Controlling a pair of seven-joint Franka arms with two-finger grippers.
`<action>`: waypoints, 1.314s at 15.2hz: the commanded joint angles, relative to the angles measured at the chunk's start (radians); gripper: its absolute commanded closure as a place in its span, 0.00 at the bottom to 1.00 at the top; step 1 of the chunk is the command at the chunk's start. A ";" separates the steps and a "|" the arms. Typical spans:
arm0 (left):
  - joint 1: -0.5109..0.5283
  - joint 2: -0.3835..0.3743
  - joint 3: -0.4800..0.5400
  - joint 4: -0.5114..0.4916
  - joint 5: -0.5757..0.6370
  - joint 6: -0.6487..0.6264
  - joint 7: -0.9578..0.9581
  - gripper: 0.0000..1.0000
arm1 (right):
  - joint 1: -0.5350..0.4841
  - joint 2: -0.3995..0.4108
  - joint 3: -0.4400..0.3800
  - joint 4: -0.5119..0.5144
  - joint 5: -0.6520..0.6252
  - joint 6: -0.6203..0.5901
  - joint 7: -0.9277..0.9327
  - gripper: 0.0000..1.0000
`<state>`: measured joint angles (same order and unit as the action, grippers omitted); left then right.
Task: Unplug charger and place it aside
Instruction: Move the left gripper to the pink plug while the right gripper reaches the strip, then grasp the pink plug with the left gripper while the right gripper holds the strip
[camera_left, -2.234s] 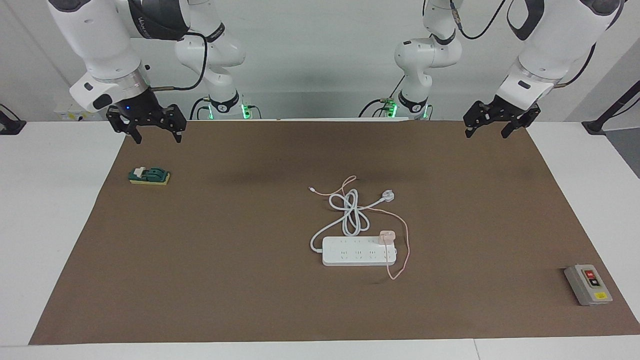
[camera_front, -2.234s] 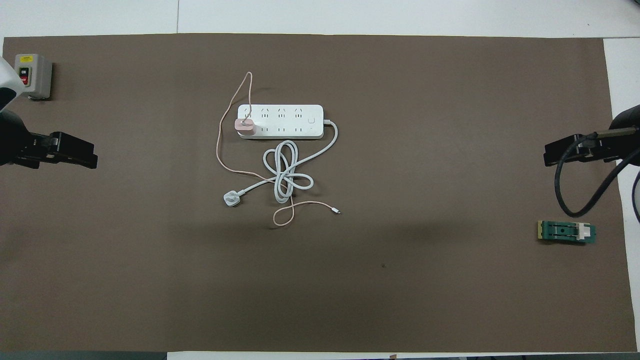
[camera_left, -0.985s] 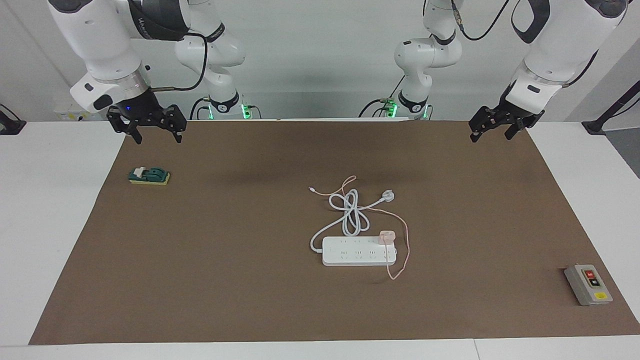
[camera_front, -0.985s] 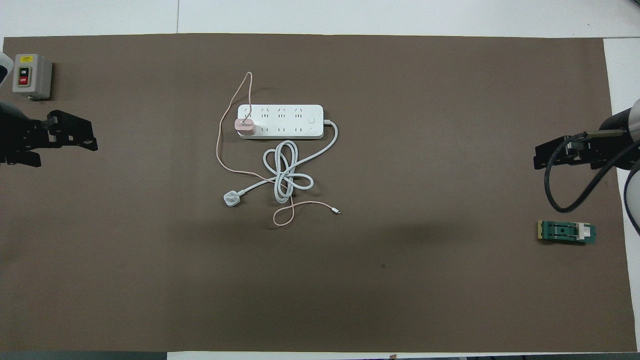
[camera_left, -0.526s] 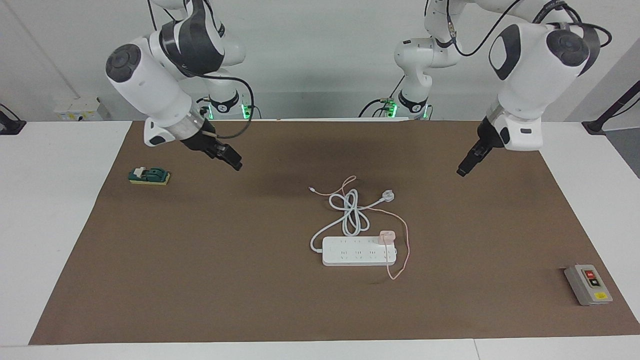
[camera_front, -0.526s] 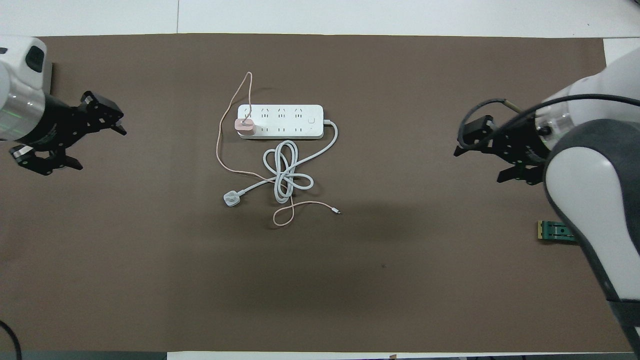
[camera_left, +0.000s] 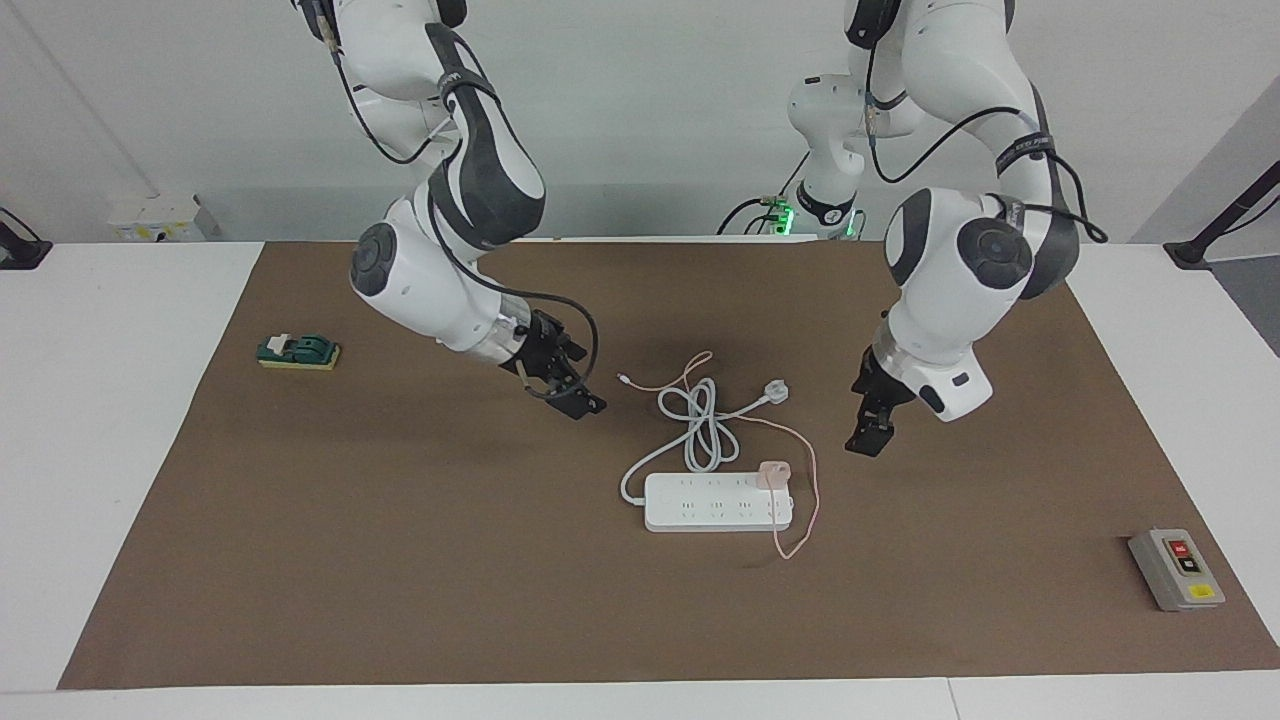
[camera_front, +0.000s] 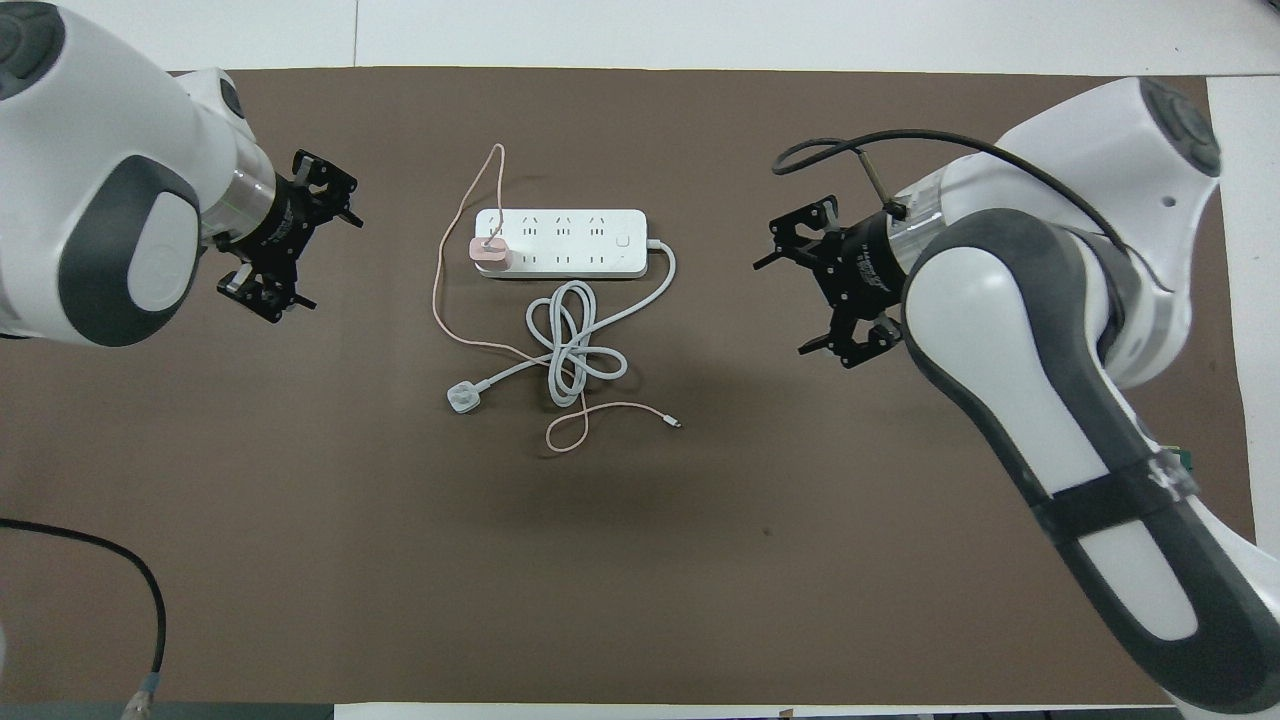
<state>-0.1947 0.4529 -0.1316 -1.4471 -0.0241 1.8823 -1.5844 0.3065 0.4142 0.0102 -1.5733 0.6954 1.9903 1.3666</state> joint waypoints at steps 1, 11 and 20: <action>-0.037 0.116 0.014 0.123 0.018 0.035 -0.161 0.00 | 0.054 0.153 0.001 0.127 0.090 0.077 0.086 0.00; -0.100 0.089 0.014 -0.097 0.079 0.282 -0.282 0.00 | 0.095 0.570 0.004 0.559 0.187 0.156 0.240 0.00; -0.118 0.073 0.014 -0.136 0.087 0.293 -0.279 1.00 | 0.054 0.615 0.005 0.595 0.182 0.005 0.026 0.00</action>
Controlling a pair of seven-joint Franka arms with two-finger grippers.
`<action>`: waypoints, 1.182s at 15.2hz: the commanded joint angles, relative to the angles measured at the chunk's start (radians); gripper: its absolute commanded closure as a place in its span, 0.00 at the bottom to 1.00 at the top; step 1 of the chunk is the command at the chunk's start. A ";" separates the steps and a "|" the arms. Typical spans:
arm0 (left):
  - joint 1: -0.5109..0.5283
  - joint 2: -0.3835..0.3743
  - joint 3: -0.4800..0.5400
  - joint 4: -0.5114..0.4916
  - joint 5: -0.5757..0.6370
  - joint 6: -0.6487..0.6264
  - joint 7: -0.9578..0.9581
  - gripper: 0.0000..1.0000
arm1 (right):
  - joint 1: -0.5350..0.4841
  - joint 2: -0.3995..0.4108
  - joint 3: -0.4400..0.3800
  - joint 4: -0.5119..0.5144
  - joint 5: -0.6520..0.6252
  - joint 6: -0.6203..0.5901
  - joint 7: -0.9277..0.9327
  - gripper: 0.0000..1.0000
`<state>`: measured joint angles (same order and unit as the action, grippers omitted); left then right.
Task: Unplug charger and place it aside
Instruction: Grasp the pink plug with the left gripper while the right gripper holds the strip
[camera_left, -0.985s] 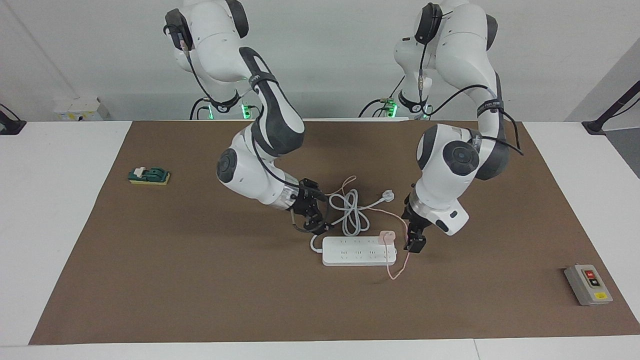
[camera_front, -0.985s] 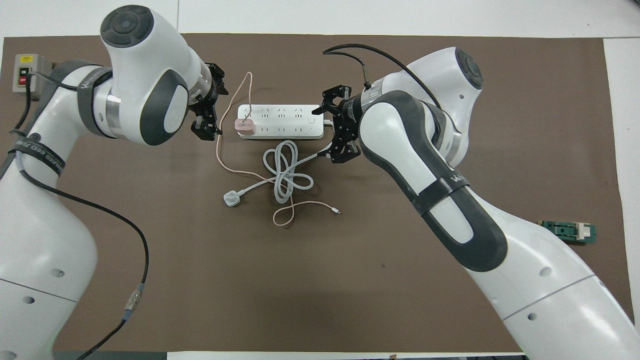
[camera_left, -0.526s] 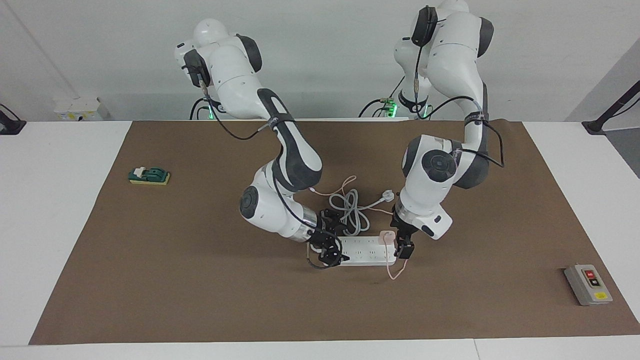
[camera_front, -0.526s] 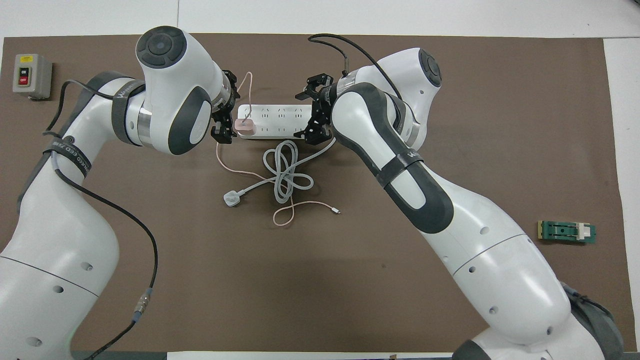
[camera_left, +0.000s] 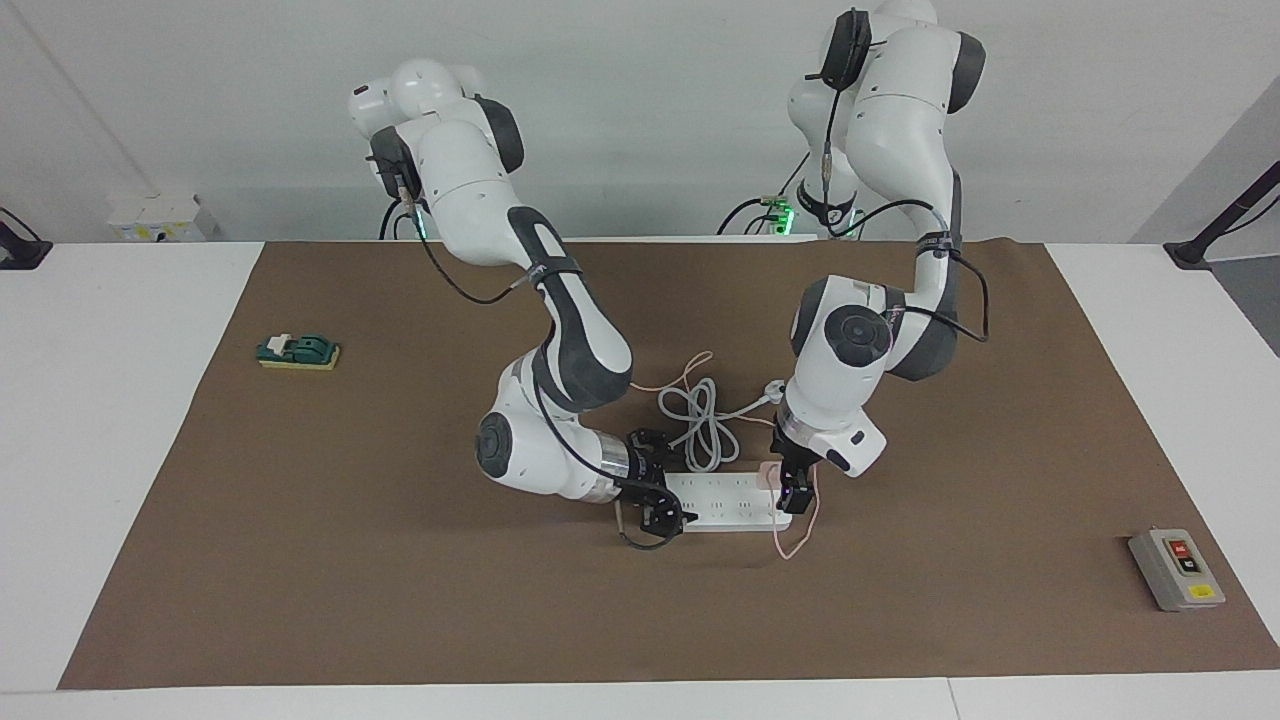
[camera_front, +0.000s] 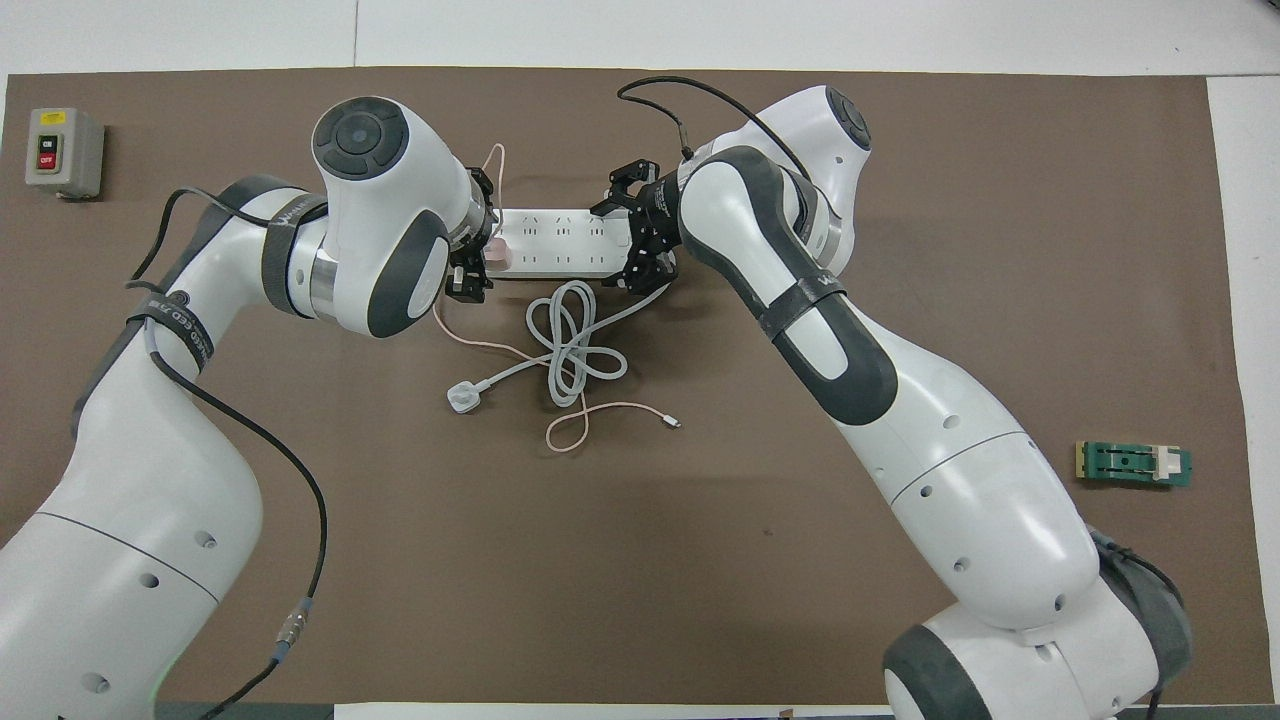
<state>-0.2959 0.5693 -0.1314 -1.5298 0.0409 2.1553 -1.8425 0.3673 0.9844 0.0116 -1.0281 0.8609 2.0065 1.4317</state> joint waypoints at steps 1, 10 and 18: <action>-0.017 -0.042 0.013 -0.055 0.023 0.023 -0.021 1.00 | -0.007 0.059 0.001 0.072 0.013 -0.012 -0.039 0.00; -0.017 -0.040 0.012 -0.015 0.076 -0.034 -0.014 1.00 | 0.007 0.082 -0.030 0.117 0.007 0.014 -0.056 0.00; -0.017 -0.040 0.012 0.014 0.079 -0.078 -0.012 1.00 | 0.010 0.096 -0.028 0.108 -0.030 0.077 -0.074 0.00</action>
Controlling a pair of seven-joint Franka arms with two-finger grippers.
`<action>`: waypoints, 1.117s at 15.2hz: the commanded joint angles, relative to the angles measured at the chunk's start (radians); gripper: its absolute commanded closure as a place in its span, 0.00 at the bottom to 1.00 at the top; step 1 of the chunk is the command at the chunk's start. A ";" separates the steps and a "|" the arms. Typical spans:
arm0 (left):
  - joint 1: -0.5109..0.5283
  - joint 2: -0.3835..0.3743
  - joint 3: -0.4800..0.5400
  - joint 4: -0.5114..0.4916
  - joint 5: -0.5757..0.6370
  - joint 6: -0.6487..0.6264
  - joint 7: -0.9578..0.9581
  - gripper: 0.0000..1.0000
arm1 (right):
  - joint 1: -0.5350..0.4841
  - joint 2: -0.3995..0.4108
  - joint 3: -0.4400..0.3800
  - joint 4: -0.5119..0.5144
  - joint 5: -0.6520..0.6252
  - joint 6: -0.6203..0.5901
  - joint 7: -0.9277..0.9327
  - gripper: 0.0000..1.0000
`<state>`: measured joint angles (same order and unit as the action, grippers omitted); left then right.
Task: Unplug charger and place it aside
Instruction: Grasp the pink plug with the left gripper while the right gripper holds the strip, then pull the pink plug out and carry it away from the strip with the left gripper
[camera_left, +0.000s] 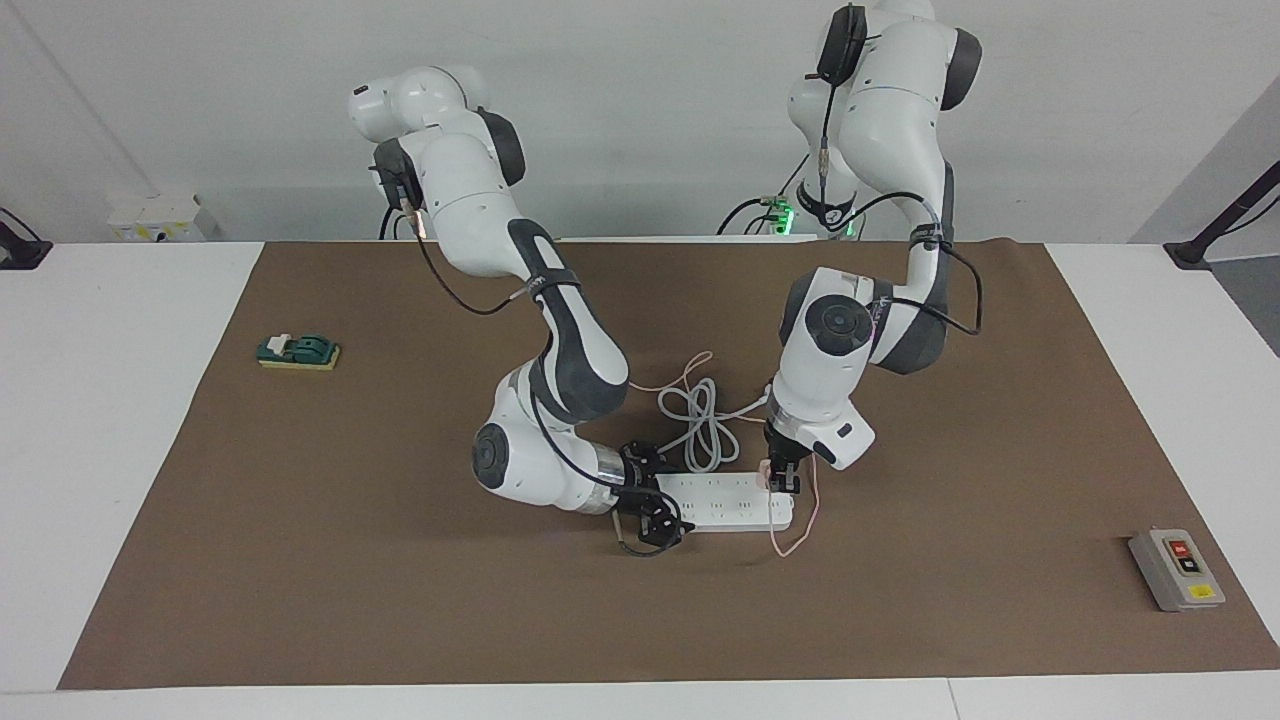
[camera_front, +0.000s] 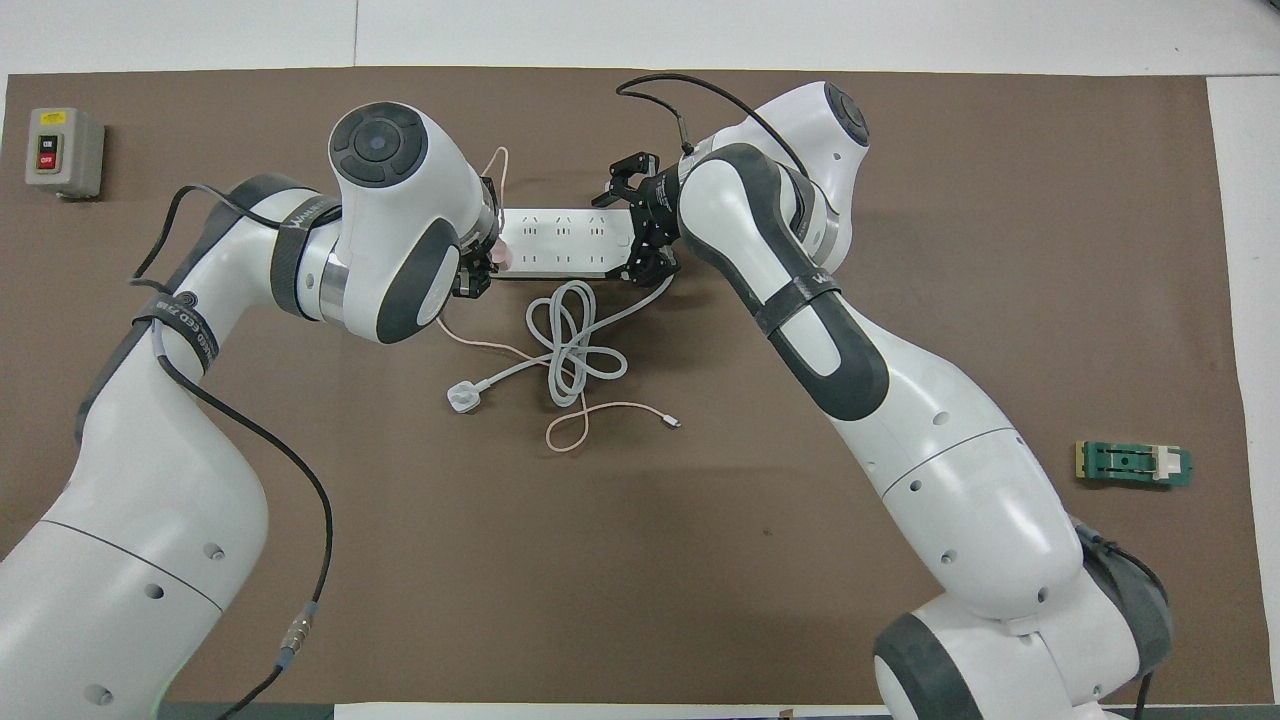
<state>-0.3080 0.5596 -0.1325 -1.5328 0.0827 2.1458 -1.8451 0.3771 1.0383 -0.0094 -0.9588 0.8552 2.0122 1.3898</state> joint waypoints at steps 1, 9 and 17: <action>-0.002 -0.030 0.013 0.023 0.037 -0.082 -0.006 1.00 | 0.000 0.043 -0.007 0.038 -0.027 0.076 -0.032 0.00; 0.067 -0.088 0.007 0.092 0.014 -0.234 0.119 1.00 | 0.025 0.037 -0.006 -0.005 -0.028 0.161 -0.035 0.41; 0.338 -0.240 0.014 0.036 -0.044 -0.455 0.804 1.00 | -0.009 -0.004 -0.009 -0.006 -0.031 0.096 -0.029 0.00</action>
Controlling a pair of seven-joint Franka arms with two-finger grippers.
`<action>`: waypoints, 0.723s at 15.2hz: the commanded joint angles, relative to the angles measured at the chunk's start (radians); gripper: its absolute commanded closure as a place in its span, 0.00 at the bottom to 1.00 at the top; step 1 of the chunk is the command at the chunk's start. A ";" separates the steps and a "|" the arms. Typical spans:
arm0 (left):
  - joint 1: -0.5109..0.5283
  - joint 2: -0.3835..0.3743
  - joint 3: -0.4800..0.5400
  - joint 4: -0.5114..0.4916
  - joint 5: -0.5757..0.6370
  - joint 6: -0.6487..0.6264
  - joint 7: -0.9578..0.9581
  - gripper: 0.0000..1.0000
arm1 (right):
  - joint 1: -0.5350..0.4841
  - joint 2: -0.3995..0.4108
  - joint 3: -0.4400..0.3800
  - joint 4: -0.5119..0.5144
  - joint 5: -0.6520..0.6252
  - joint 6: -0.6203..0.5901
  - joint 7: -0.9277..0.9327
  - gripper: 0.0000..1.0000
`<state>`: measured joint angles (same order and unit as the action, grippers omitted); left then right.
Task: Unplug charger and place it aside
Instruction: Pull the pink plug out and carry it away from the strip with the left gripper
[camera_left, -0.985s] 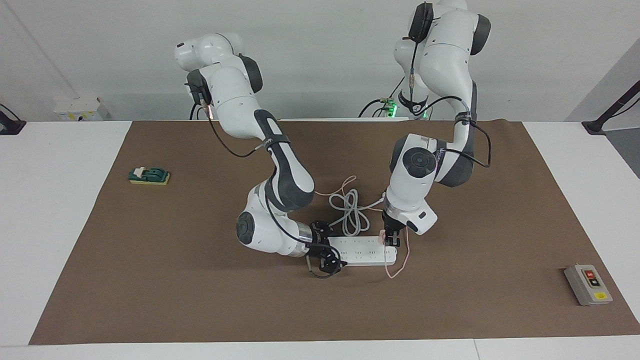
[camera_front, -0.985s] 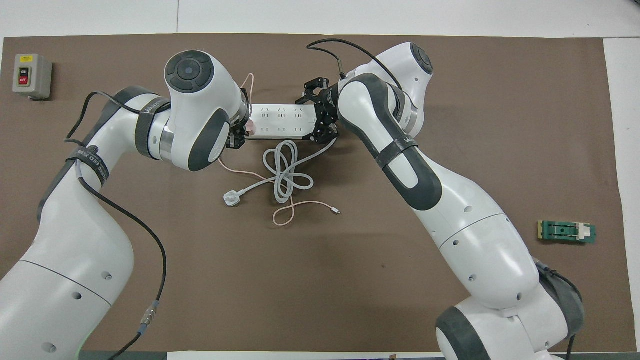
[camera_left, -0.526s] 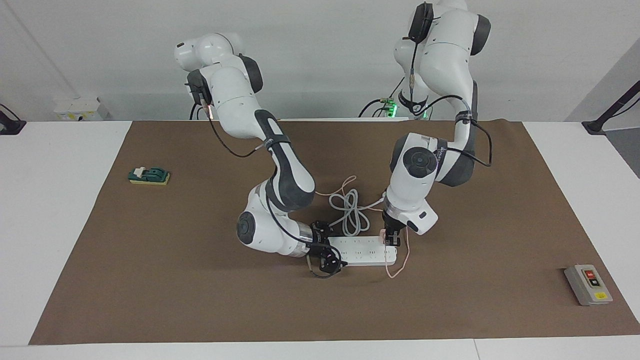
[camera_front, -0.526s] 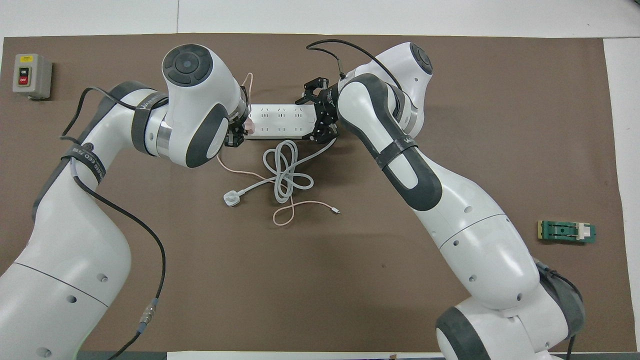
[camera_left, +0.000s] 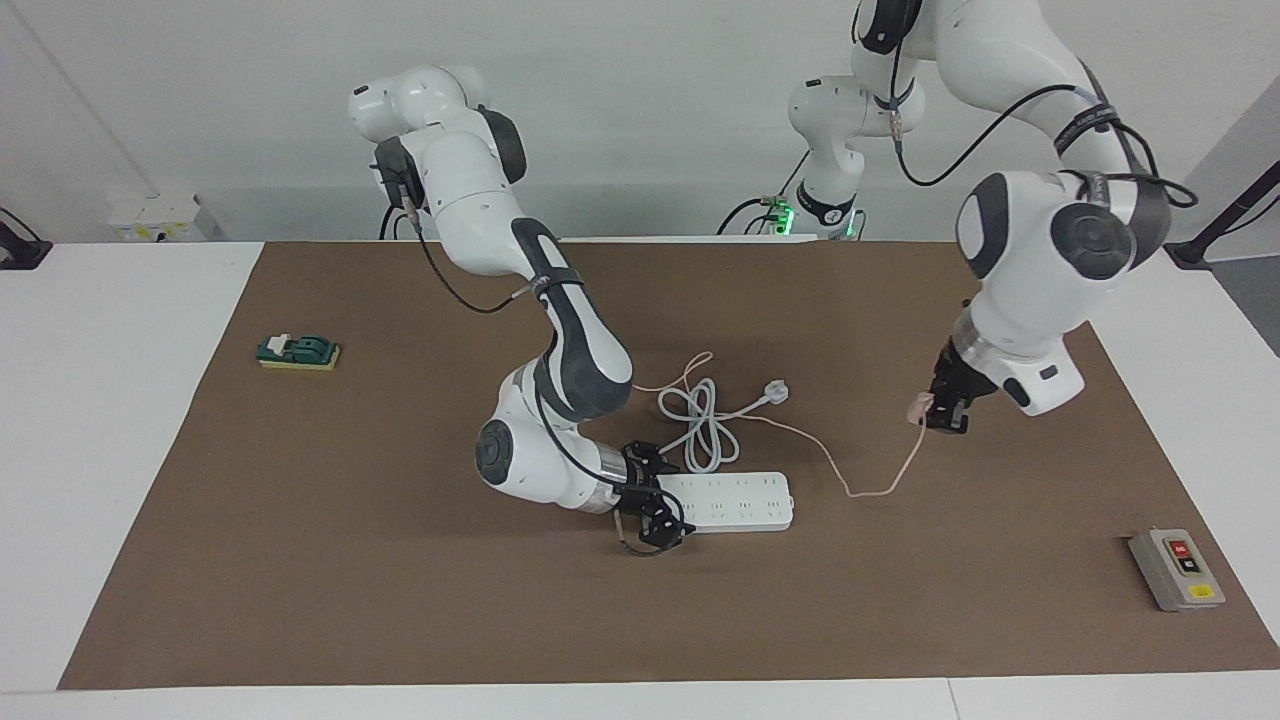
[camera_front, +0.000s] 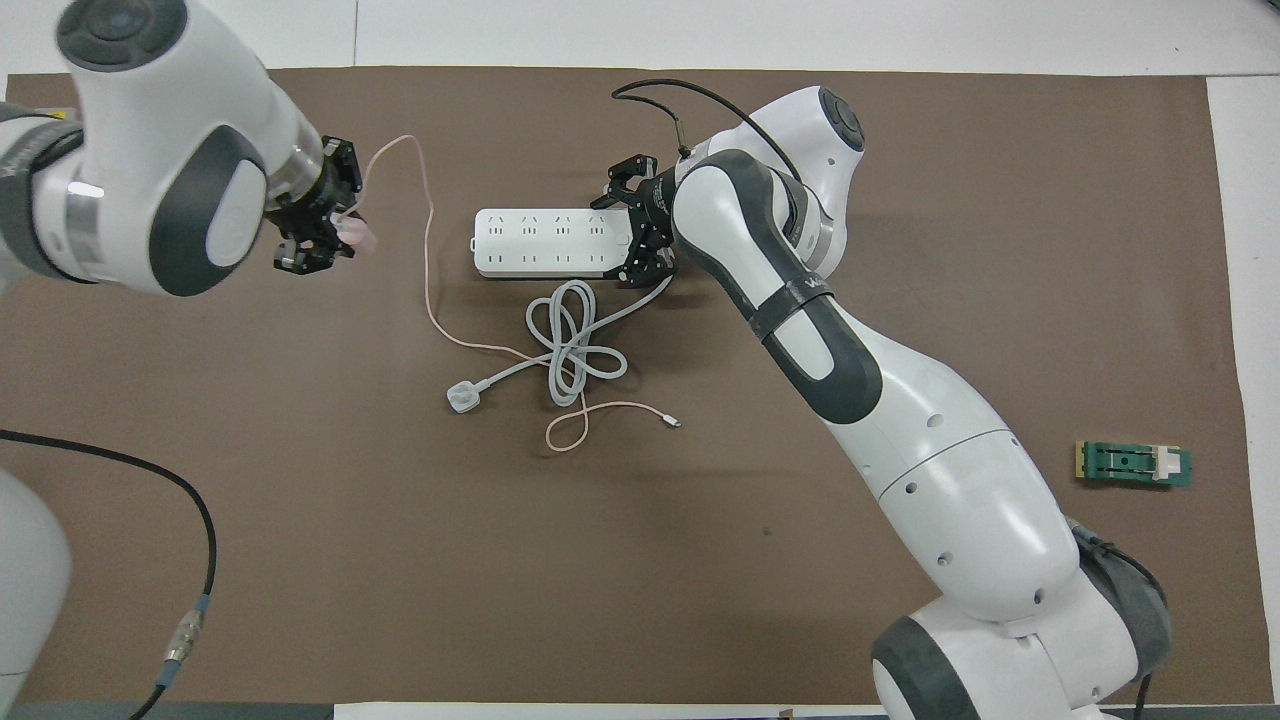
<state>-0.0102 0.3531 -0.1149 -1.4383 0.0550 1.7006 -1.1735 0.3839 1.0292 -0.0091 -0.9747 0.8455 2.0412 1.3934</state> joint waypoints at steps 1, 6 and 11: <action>0.065 -0.049 -0.005 -0.086 -0.017 -0.006 0.197 1.00 | -0.028 -0.024 -0.011 0.010 -0.019 0.050 -0.031 0.00; 0.147 -0.060 -0.002 -0.105 -0.010 -0.007 0.415 0.01 | -0.059 -0.164 -0.084 -0.036 -0.042 -0.090 -0.030 0.00; 0.130 -0.057 -0.012 -0.071 0.057 -0.007 0.541 0.00 | -0.062 -0.291 -0.134 -0.058 -0.256 -0.248 -0.080 0.00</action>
<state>0.1333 0.3206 -0.1213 -1.5028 0.0711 1.6936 -0.6908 0.3113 0.8096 -0.1372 -0.9745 0.6863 1.8348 1.3723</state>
